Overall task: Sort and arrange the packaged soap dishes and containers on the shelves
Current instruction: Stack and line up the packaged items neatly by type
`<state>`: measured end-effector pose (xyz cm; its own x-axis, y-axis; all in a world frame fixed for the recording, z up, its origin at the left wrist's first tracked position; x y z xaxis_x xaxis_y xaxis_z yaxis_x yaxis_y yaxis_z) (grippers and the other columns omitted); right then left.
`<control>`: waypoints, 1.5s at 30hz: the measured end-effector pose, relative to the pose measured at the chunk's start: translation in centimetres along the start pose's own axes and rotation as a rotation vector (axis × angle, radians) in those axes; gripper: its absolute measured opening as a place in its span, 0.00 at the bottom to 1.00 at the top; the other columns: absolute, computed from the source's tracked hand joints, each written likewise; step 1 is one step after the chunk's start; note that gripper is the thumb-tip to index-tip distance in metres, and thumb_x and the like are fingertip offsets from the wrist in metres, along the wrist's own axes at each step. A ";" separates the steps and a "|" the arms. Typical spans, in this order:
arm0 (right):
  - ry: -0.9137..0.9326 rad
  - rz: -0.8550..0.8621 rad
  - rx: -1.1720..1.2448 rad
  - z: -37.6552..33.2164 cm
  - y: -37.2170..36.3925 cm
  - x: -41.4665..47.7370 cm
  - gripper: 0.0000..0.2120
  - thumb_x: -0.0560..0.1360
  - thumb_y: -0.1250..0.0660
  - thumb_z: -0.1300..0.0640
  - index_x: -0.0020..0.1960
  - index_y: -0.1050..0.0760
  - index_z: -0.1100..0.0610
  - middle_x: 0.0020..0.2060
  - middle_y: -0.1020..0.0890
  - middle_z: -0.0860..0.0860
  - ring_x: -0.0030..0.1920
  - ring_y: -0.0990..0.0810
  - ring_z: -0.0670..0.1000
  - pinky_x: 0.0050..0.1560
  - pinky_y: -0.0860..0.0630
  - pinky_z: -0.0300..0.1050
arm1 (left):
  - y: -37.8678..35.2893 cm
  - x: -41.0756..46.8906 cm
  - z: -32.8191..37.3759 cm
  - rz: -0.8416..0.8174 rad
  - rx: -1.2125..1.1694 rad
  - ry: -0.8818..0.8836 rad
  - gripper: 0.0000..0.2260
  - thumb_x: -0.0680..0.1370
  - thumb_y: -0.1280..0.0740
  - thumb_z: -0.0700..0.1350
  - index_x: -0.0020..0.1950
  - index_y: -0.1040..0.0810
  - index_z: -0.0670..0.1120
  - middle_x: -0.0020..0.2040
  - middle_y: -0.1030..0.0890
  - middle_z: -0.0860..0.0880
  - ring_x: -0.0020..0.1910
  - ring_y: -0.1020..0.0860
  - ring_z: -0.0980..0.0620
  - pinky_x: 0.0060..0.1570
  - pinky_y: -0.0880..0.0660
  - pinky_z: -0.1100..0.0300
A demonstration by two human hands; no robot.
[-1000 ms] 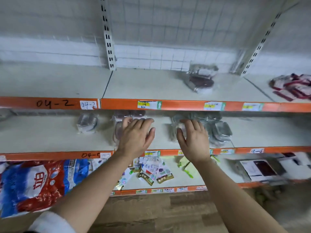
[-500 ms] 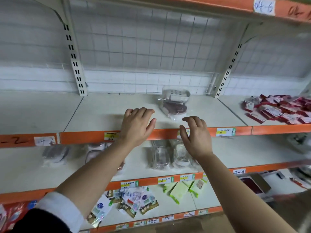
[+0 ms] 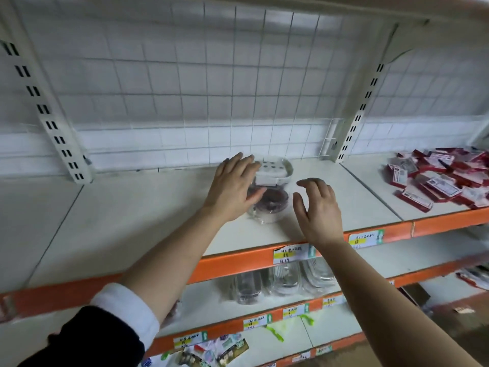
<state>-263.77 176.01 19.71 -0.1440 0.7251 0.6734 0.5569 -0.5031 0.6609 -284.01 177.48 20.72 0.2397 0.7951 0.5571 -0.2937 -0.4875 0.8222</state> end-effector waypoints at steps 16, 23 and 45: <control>0.036 -0.070 0.123 2.6 -1.9 3.0 0.11 0.79 0.37 0.60 0.58 0.23 0.62 0.56 0.22 0.57 0.55 0.25 0.60 0.53 0.28 0.49 | 0.3 0.9 -2.2 0.179 -0.151 0.118 0.17 0.74 0.27 0.48 0.58 0.20 0.38 0.51 0.22 0.42 0.47 0.21 0.44 0.47 0.25 0.54; 0.100 -0.130 0.179 1.0 -2.8 3.4 0.11 0.78 0.39 0.58 0.58 0.23 0.61 0.56 0.22 0.56 0.54 0.24 0.60 0.52 0.25 0.51 | 1.8 -2.2 -5.8 0.309 -0.192 0.448 0.17 0.78 0.31 0.50 0.63 0.26 0.42 0.54 0.20 0.42 0.52 0.23 0.41 0.47 0.29 0.54; 0.045 -0.361 0.090 -1.4 -4.9 1.9 0.22 0.73 0.41 0.40 0.52 0.20 0.56 0.53 0.20 0.52 0.56 0.27 0.58 0.55 0.28 0.53 | 0.2 -5.4 -9.9 0.049 -0.155 0.822 0.23 0.75 0.34 0.62 0.50 0.21 0.41 0.52 0.22 0.43 0.56 0.26 0.45 0.50 0.30 0.56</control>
<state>-267.97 179.20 18.21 -0.3792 0.8257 0.4176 0.5331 -0.1739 0.8280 -294.52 176.61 16.71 -0.5105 0.8131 0.2798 -0.4247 -0.5213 0.7402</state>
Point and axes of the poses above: each hand's wrist, its own x-axis towards the middle knuckle, its own y-axis out of the back of the hand, z = x × y, the point moved 3 cm from there along x, towards the middle knuckle
